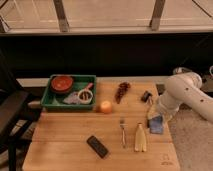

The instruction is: Place sponge in table surface

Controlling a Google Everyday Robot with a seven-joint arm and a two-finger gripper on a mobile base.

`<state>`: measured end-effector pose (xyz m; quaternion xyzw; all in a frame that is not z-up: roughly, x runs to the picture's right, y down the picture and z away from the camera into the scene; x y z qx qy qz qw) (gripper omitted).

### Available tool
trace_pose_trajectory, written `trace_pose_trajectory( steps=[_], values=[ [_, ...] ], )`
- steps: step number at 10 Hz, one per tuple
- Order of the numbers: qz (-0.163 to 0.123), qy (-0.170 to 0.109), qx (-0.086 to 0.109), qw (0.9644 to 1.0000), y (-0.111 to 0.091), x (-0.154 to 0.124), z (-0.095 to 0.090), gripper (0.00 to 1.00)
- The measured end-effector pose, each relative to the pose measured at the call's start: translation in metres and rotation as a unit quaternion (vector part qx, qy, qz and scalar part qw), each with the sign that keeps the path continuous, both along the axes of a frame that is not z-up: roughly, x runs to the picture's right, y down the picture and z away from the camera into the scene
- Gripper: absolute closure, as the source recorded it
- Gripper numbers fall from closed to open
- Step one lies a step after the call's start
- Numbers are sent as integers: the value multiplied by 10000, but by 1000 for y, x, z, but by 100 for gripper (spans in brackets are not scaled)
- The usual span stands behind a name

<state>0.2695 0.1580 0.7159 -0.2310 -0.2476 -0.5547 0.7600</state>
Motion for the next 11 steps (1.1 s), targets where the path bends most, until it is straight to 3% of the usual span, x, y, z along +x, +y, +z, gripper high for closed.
trace_pose_trajectory(
  steps=[2,6,9,11],
  values=[
    [112,42,-99,9999,15,8,3,80],
    [418,173,-516,9976,61,13,28,42],
    [507,264,-873,9945,93,13,47,39],
    [667,223,-965,9928,101,15,47,39]
  ],
)
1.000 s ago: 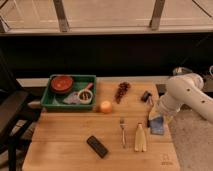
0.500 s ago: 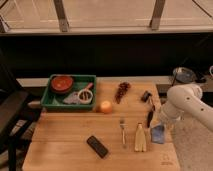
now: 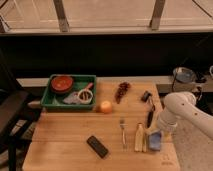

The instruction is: Place sponge in table surface

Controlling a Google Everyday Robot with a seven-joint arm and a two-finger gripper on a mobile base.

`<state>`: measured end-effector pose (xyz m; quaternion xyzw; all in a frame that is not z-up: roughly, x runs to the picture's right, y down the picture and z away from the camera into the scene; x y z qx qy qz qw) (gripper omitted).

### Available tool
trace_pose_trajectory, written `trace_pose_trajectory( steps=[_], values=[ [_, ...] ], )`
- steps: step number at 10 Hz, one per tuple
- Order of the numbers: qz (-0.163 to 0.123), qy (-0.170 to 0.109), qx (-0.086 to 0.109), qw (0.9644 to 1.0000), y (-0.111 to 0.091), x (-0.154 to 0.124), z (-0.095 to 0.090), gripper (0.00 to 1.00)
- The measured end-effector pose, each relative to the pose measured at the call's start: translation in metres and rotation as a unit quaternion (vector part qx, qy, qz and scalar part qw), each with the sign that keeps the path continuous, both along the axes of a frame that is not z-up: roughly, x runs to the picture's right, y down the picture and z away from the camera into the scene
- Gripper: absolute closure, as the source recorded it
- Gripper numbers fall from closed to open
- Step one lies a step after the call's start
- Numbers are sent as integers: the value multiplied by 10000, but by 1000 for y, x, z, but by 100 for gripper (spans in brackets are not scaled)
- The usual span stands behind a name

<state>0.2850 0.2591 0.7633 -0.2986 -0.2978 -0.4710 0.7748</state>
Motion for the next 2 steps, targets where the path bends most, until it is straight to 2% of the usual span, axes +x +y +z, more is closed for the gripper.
trace_pose_trajectory(
  steps=[2],
  values=[
    [65,22,10,10000,2,0,-4,39]
  ],
)
